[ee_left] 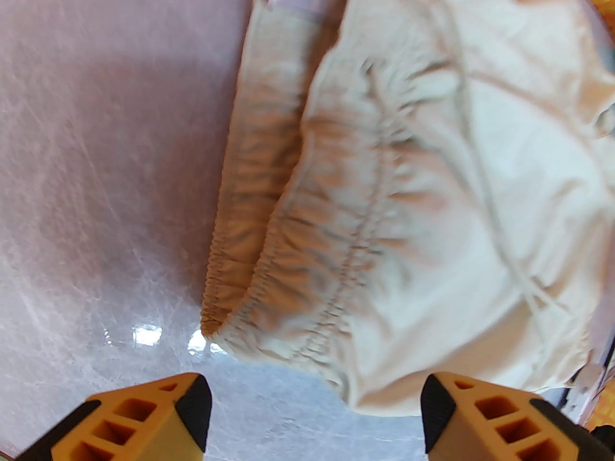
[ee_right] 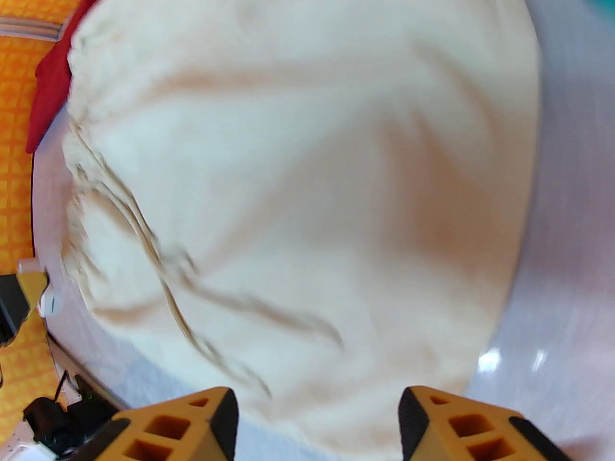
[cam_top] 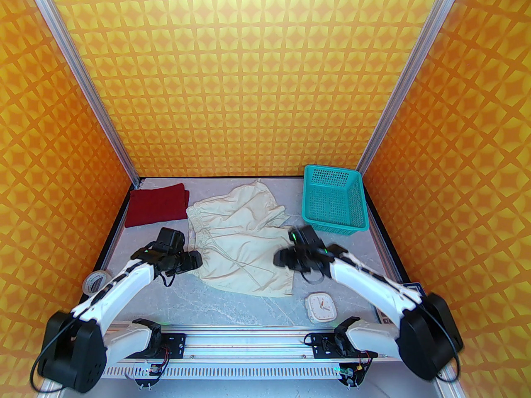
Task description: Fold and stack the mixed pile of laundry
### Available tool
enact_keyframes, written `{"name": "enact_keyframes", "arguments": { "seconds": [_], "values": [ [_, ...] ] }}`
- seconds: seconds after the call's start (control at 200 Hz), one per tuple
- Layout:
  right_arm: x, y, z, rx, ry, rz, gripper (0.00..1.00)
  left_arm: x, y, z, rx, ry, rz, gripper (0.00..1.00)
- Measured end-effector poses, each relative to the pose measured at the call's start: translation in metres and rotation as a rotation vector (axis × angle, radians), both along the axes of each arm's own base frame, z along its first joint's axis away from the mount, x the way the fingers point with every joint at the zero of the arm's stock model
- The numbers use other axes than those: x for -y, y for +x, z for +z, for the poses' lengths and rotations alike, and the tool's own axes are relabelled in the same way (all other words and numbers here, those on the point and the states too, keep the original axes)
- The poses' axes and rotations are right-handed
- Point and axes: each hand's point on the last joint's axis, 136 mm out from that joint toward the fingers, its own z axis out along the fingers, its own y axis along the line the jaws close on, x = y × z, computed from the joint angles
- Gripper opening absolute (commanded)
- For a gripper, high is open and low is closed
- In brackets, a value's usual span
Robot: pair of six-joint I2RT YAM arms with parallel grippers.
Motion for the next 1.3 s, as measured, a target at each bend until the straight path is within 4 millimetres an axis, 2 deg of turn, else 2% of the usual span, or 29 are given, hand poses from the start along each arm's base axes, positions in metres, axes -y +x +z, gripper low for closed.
{"name": "enact_keyframes", "arguments": {
  "seconds": [0.105,0.17,0.295,0.435,0.505,0.61,0.77,0.87,0.965,1.01,1.055,1.125,1.17,1.23,1.3],
  "values": [
    [0.009,-0.026,-0.011,-0.065,0.022,-0.04,0.62,-0.001,-0.003,-0.013,-0.026,0.009,-0.003,0.8],
    [0.011,-0.035,-0.015,-0.087,0.038,-0.056,0.62,-0.001,-0.004,-0.017,-0.03,0.009,-0.003,0.81],
    [0.01,-0.046,-0.024,-0.137,0.052,-0.073,0.61,-0.001,-0.001,-0.019,-0.022,0.007,0.001,0.81],
    [-0.001,-0.057,-0.035,-0.184,0.057,-0.052,0.6,-0.001,0.004,-0.02,-0.01,0.004,0.003,0.83],
    [-0.005,-0.059,-0.043,-0.201,0.056,-0.046,0.57,0.0,0.006,-0.025,-0.017,0.005,0.004,0.79],
    [-0.008,-0.062,-0.055,-0.231,0.056,-0.054,0.48,0.0,0.009,-0.034,-0.035,0.007,0.009,0.66],
    [-0.015,-0.052,-0.056,-0.212,0.086,-0.075,0.29,0.001,0.011,-0.04,-0.039,-0.001,0.013,0.31],
    [-0.015,-0.049,-0.056,-0.2,0.083,-0.076,0.14,0.002,0.013,-0.034,-0.008,-0.01,0.007,0.17],
    [-0.016,-0.045,-0.051,-0.184,0.07,-0.075,0.04,0.004,0.017,-0.018,0.053,-0.025,-0.005,0.05],
    [-0.017,-0.041,-0.044,-0.164,0.063,-0.063,0.0,0.004,0.018,-0.01,0.082,-0.032,-0.005,0.0],
    [-0.017,-0.034,-0.032,-0.136,0.056,-0.06,0.0,0.005,0.019,0.0,0.117,-0.035,-0.017,0.0],
    [-0.017,-0.02,-0.005,-0.061,0.037,-0.05,0.0,0.005,0.021,0.023,0.185,-0.044,-0.029,0.0],
    [-0.017,-0.008,0.02,0.005,0.024,-0.041,0.0,0.005,0.023,0.043,0.243,-0.051,-0.04,0.0],
    [-0.015,0.006,0.058,0.1,0.01,-0.035,0.0,0.007,0.027,0.082,0.35,-0.067,-0.057,0.0],
    [-0.009,0.02,0.112,0.227,-0.007,-0.031,0.0,0.01,0.03,0.141,0.491,-0.086,-0.086,0.0]
  ]
}}
